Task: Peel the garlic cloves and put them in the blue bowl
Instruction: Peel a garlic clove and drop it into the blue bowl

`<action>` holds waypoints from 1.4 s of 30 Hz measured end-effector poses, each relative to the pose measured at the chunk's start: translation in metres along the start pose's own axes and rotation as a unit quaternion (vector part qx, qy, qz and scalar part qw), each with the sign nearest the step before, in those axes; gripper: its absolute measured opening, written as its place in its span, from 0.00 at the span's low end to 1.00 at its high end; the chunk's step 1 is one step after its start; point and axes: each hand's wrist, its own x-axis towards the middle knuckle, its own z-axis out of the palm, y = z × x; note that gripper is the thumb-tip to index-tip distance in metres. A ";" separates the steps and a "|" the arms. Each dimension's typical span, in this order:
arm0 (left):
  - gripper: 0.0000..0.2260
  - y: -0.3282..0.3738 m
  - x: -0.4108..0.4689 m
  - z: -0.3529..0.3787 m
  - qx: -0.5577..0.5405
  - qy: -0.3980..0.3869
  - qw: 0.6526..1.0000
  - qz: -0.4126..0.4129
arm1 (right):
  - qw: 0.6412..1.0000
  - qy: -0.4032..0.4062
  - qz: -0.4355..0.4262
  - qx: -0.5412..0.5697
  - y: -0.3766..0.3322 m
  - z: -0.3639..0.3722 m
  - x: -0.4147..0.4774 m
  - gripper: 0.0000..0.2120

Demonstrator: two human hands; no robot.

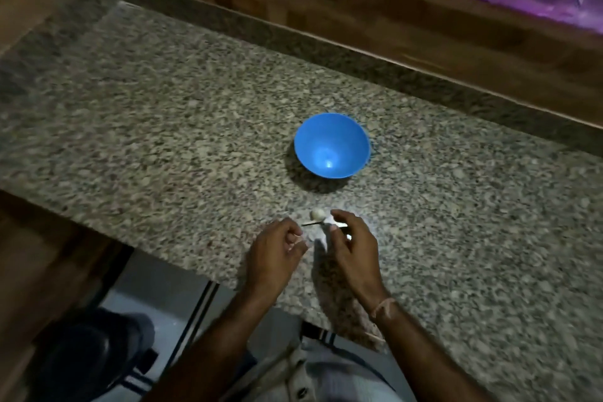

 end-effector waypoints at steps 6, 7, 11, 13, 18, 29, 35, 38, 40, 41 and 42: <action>0.09 -0.007 0.017 0.031 0.082 -0.025 0.993 0.079 | 0.987 0.024 -0.018 -0.159 0.031 -0.012 0.037 0.16; 0.07 -0.010 0.020 0.031 0.081 -0.030 0.992 0.090 | 0.982 0.017 -0.026 -0.185 0.033 -0.011 0.040 0.17; 0.07 -0.011 0.031 0.025 0.085 -0.071 0.989 0.099 | 0.972 0.014 -0.034 -0.232 0.029 -0.005 0.045 0.20; 0.09 -0.005 0.035 0.020 0.071 -0.077 0.990 0.093 | 0.973 0.018 -0.030 -0.229 0.028 -0.003 0.045 0.21; 0.05 0.058 0.069 -0.004 -0.052 -0.008 0.990 0.134 | 0.973 0.020 -0.013 -0.229 0.024 -0.004 0.045 0.22; 0.06 0.073 0.098 -0.016 0.084 0.069 0.974 0.199 | 0.990 0.010 -0.013 -0.143 0.026 -0.013 0.045 0.19; 0.16 0.022 0.046 0.026 0.057 -0.040 0.987 0.148 | 1.000 0.008 -0.003 -0.029 0.030 -0.018 0.035 0.18; 0.08 0.012 0.054 0.041 0.005 -0.042 0.993 0.113 | 1.000 -0.003 0.015 0.016 0.030 -0.019 0.028 0.18; 0.07 0.013 0.052 0.043 -0.130 -0.055 0.990 0.018 | 0.995 -0.027 0.063 0.073 0.026 -0.021 0.023 0.18; 0.07 0.018 0.050 0.042 -0.225 -0.079 0.970 -0.052 | 0.989 -0.040 0.092 0.110 0.024 -0.023 0.021 0.18; 0.08 0.024 0.046 0.040 -0.318 -0.112 0.935 -0.111 | 0.981 -0.052 0.115 0.149 0.020 -0.025 0.020 0.17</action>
